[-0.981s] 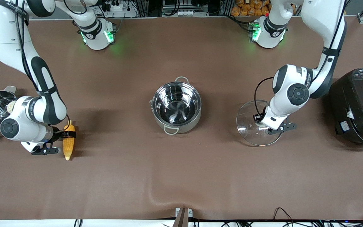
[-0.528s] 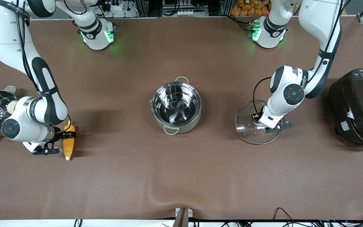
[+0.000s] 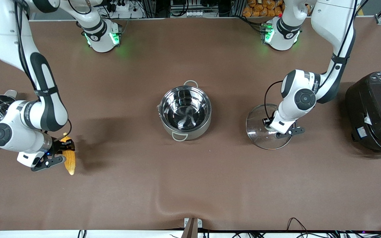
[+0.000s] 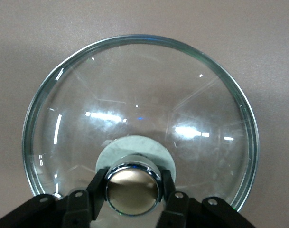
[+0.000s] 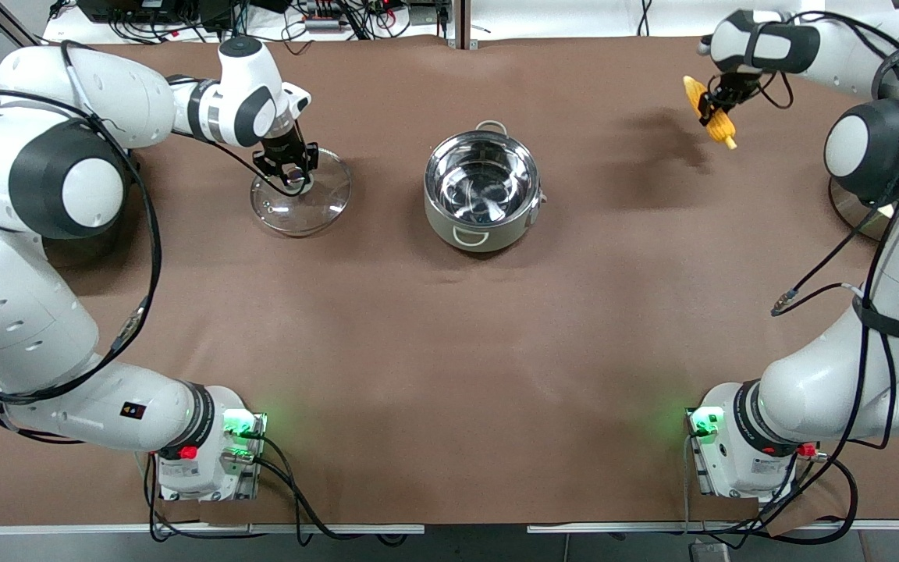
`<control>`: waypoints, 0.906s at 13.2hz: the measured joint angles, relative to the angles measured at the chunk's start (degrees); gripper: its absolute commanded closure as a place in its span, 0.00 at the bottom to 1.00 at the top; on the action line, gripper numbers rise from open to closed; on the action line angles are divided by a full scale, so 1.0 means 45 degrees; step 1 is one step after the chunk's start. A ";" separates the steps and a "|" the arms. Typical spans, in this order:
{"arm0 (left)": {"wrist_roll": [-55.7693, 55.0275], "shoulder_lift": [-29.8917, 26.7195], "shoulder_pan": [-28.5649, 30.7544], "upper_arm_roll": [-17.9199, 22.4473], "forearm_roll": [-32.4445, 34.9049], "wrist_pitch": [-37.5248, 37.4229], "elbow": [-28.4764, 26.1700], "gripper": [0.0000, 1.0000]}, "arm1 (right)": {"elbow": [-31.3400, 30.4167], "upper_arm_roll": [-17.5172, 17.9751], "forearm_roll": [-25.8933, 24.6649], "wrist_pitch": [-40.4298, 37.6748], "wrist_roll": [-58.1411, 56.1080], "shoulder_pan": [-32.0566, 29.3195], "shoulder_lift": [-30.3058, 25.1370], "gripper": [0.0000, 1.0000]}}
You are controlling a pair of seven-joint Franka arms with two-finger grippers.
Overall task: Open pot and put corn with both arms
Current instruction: 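Lower the lid onto the table while the right gripper grasps the corn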
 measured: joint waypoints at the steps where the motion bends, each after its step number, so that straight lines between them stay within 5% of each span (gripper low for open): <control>1: 0.0000 0.0007 0.0001 0.0001 0.0000 0.0000 0.0000 0.00 | 0.0068 0.0049 0.0000 -0.0499 -0.0073 0.0417 -0.0437 1.00; 7: -0.0001 -0.0282 0.0053 0.0026 0.0000 -0.0677 0.0949 0.00 | 0.0069 0.0481 0.0022 -0.2007 0.0050 0.3008 -0.1835 1.00; 12: 0.0000 -0.1438 0.0094 0.0116 0.0000 -0.6289 0.5258 0.00 | 0.0071 0.0537 0.0022 -0.2385 0.0405 0.3937 -0.1977 1.00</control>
